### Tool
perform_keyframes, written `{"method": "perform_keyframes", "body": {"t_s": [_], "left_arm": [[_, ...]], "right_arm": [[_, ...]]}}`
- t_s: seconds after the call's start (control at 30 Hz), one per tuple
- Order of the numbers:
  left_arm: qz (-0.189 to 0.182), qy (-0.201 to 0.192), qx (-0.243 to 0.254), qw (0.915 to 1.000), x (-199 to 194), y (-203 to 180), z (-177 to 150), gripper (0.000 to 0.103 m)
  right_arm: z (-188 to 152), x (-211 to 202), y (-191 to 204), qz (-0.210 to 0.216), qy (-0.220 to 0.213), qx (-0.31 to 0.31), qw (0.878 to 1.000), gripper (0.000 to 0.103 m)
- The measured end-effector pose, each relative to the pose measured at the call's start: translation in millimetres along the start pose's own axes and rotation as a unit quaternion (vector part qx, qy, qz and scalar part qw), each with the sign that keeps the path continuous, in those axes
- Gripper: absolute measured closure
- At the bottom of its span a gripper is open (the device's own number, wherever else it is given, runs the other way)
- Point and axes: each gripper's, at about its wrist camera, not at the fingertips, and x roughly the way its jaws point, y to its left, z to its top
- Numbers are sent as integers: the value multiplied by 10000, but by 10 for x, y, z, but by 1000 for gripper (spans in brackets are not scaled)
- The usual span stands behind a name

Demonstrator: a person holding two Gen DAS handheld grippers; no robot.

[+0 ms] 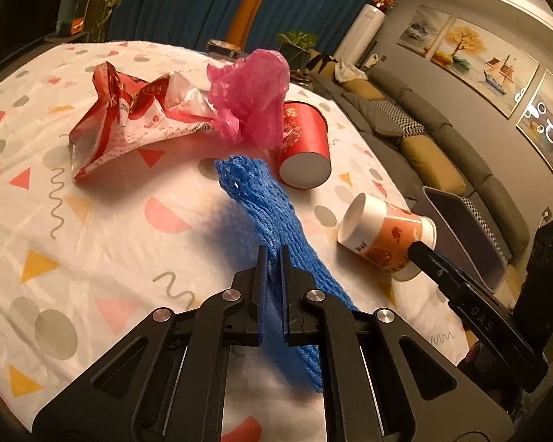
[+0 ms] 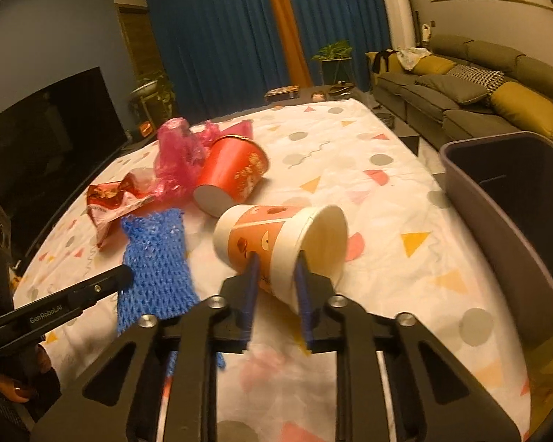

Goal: Collect trash
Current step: 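Grasp the blue foam net with the left tool while the right tool grasps the white-orange paper cup rim, then carry blue net and paper cup over the grey bin and open both tools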

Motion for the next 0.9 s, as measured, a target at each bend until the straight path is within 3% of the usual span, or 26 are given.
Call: {"method": "perform_keyframes", "body": {"t_s": [0.2,0.9], "left_arm": [[-1,-98,2,10000,-115,20,-23,98],[-7,-740,245,9970,-808,-73,-53,98]], "right_arm": [[-19,-69,91,160,-117,-126,9997,99],[-111,-884,350,161,-780,-301,9964,99]]}}
